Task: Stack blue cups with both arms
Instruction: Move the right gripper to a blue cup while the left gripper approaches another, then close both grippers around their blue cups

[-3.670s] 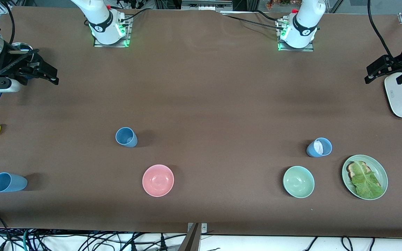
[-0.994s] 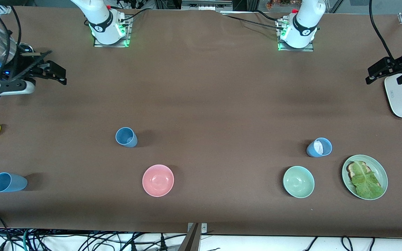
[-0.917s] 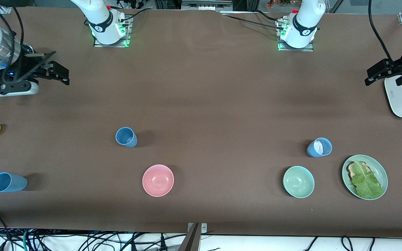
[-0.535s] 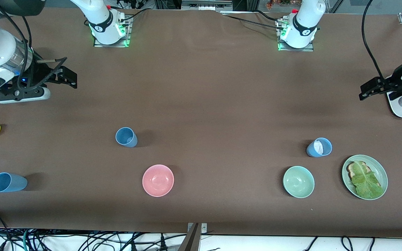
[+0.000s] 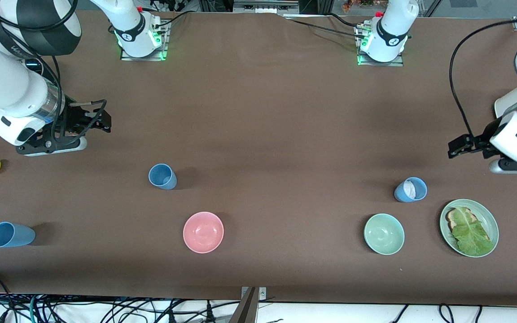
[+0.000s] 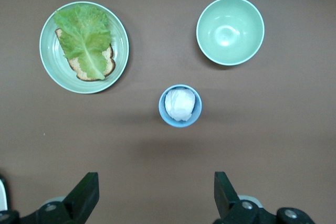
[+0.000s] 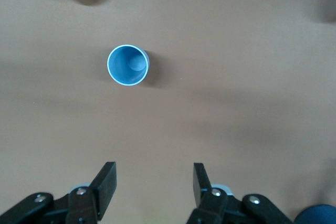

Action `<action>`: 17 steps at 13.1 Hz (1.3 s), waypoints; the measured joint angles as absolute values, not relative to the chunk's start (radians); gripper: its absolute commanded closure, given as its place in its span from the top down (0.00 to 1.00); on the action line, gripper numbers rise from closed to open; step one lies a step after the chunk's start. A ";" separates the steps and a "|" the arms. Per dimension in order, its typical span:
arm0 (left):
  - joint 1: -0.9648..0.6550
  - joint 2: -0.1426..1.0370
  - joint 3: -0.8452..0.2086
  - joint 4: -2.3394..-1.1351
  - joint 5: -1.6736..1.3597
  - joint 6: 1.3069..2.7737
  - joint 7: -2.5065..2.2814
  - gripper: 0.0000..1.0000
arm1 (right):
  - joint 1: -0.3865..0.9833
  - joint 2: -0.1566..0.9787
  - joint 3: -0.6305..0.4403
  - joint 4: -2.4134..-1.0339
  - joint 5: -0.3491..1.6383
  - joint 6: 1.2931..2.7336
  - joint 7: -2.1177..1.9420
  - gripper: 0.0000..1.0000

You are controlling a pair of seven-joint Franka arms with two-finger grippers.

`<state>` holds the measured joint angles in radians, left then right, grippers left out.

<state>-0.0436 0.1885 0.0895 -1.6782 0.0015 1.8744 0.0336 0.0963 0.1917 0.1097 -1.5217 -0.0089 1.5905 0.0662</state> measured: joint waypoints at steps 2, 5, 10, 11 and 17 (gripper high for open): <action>-0.037 0.244 0.089 -1.687 0.002 1.946 0.045 0.96 | 0.096 0.198 0.110 -1.522 -0.009 1.603 0.066 0.55; -0.031 0.309 0.089 -1.715 0.002 2.059 0.048 0.96 | 0.105 0.251 0.110 -1.523 -0.009 1.663 0.066 0.52; -0.029 0.363 0.089 -1.799 0.002 2.231 0.048 0.96 | 0.114 0.349 0.110 -1.522 -0.009 1.758 0.066 0.46; -0.029 0.368 0.089 -1.826 0.002 2.273 0.048 0.96 | 0.118 0.366 0.110 -1.523 -0.009 1.781 0.066 0.46; -0.024 0.372 0.089 -1.976 0.002 2.470 0.048 0.97 | 0.165 0.495 0.110 -1.539 -0.009 1.932 0.091 0.47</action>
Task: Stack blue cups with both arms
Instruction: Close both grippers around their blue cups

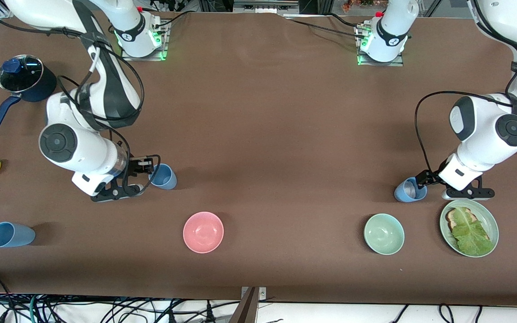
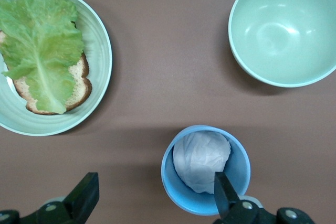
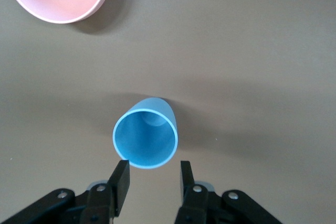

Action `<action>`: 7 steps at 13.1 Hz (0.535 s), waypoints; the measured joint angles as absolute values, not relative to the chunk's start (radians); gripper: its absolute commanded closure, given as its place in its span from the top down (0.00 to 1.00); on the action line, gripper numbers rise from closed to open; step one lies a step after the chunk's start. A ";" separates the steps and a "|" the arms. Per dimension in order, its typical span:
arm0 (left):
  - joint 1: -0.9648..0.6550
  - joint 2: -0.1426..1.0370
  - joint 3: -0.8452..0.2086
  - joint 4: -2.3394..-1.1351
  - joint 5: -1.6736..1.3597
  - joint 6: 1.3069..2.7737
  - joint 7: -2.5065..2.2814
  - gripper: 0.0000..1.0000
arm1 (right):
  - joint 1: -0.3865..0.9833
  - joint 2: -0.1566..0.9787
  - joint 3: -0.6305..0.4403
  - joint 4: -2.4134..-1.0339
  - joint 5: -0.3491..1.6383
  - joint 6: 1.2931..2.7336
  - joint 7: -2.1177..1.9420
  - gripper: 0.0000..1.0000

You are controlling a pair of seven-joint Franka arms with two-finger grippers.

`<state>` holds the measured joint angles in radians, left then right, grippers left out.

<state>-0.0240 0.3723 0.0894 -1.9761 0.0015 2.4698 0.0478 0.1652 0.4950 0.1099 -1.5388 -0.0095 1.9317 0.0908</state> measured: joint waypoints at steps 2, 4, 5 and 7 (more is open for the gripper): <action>-0.022 0.372 0.089 -2.017 0.002 2.518 0.048 0.97 | 0.165 0.502 0.107 -1.574 -0.010 1.985 0.091 0.47; -0.017 0.372 0.089 -2.044 0.002 2.539 0.048 0.97 | 0.165 0.503 0.104 -1.612 -0.010 2.031 0.091 0.47; -0.014 0.372 0.089 -2.049 0.002 2.542 0.048 0.97 | 0.164 0.503 0.103 -1.630 -0.011 2.053 0.091 0.47; -0.011 0.373 0.089 -2.051 0.002 2.545 0.048 0.96 | 0.163 0.503 0.100 -1.661 -0.012 2.083 0.091 0.48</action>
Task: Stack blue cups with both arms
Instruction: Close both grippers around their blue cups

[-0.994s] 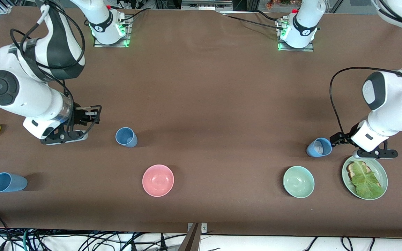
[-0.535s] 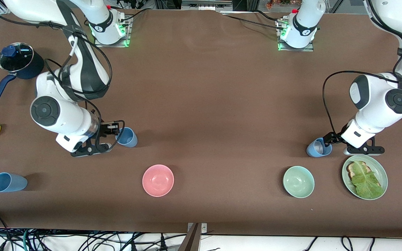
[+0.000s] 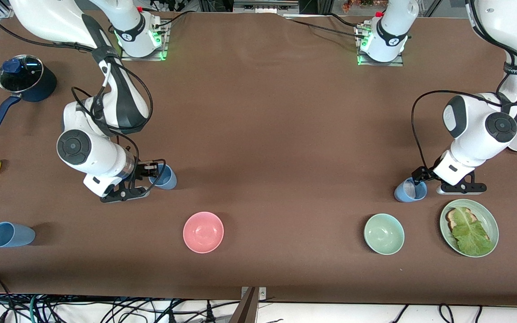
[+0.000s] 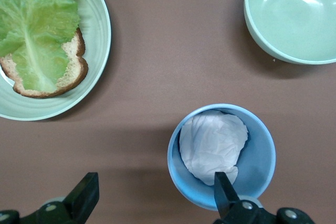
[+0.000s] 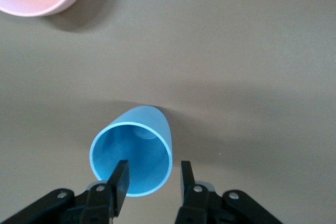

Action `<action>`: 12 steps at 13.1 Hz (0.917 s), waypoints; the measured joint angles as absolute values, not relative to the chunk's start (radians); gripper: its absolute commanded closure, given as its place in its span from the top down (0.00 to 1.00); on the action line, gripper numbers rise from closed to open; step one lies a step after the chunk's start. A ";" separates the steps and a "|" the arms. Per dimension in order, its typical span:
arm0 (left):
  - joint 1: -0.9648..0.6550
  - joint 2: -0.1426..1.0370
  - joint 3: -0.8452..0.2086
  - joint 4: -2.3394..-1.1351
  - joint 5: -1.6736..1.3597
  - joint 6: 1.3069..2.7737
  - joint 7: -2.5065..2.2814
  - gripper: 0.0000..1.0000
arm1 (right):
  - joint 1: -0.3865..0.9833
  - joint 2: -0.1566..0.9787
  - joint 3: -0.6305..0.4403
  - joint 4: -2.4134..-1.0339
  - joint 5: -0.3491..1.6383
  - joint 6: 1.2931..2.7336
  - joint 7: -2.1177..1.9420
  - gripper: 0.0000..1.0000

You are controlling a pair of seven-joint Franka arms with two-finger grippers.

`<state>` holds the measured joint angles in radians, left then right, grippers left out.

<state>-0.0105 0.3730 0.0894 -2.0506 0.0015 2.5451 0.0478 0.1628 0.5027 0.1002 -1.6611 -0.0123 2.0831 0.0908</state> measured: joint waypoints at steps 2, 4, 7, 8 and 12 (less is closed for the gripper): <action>-0.010 0.380 0.089 -2.055 0.002 2.568 0.048 0.96 | 0.161 0.503 0.099 -1.681 -0.013 2.101 0.091 0.48; -0.010 0.396 0.086 -2.059 0.002 2.591 0.048 0.96 | 0.161 0.503 0.096 -1.705 -0.013 2.125 0.091 0.48; -0.010 0.425 0.083 -2.061 0.002 2.626 0.048 0.93 | 0.160 0.503 0.091 -1.748 -0.013 2.175 0.091 0.48; -0.009 0.434 0.079 -2.061 0.002 2.636 0.048 0.90 | 0.160 0.503 0.090 -1.759 -0.013 2.188 0.091 0.47; -0.009 0.449 0.069 -2.059 -0.006 2.653 0.047 0.49 | 0.160 0.502 0.090 -1.768 -0.013 2.199 0.091 0.27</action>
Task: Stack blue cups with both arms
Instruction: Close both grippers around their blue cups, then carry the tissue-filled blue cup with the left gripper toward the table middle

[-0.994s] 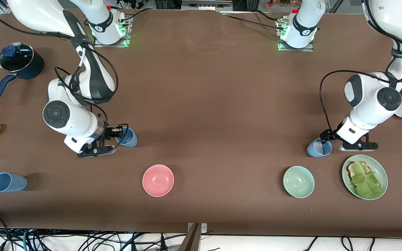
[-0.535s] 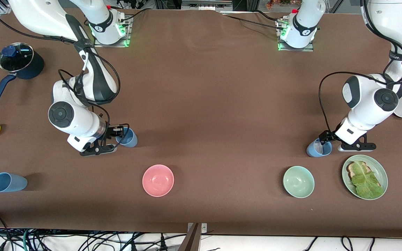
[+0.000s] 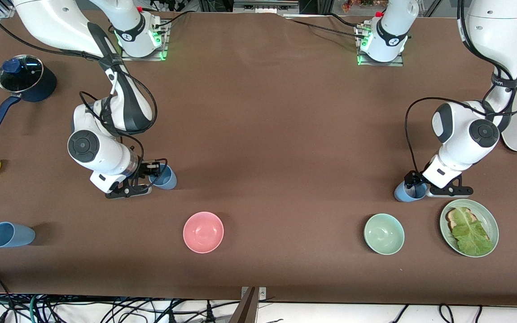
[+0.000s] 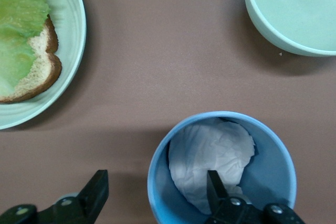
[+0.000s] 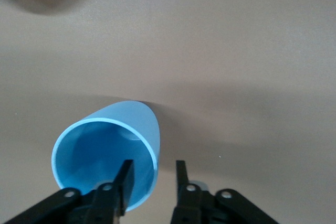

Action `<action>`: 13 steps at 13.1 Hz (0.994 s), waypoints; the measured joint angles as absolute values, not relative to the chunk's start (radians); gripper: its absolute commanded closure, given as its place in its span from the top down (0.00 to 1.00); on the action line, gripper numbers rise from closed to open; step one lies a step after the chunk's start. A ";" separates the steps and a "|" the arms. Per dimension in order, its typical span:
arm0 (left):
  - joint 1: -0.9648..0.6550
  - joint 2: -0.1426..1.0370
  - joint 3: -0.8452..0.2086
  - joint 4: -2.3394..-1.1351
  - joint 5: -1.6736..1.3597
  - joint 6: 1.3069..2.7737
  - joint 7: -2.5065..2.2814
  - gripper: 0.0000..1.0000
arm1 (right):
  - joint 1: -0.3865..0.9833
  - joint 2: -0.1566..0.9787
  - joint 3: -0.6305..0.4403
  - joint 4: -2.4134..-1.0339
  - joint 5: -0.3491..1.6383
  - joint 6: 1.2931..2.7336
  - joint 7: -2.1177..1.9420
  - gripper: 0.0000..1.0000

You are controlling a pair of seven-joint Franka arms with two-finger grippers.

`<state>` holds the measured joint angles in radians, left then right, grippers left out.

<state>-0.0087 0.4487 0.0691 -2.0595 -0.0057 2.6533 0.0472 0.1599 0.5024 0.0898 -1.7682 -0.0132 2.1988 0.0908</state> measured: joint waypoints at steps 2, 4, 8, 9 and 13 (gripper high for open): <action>-0.009 0.444 0.060 -2.059 -0.041 2.653 0.047 0.24 | 0.160 0.502 0.090 -1.768 -0.013 2.199 0.091 0.20; -0.009 0.438 0.054 -2.058 -0.051 2.653 0.047 0.04 | 0.160 0.502 0.090 -1.769 -0.013 2.200 0.091 0.16; -0.002 0.456 0.053 -2.059 -0.061 2.661 0.047 0.00 | 0.160 0.502 0.090 -1.770 -0.013 2.200 0.091 0.04; -0.002 0.456 0.053 -2.059 -0.064 2.662 0.047 0.00 | 0.160 0.502 0.090 -1.770 -0.013 2.200 0.091 0.02; -0.002 0.456 0.053 -2.059 -0.075 2.663 0.045 0.00 | 0.160 0.502 0.090 -1.770 -0.013 2.201 0.091 0.00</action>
<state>-0.0018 0.4563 0.0531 -2.0587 -0.0752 2.6635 0.0447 0.1598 0.5020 0.0897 -1.7703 -0.0132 2.2009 0.0908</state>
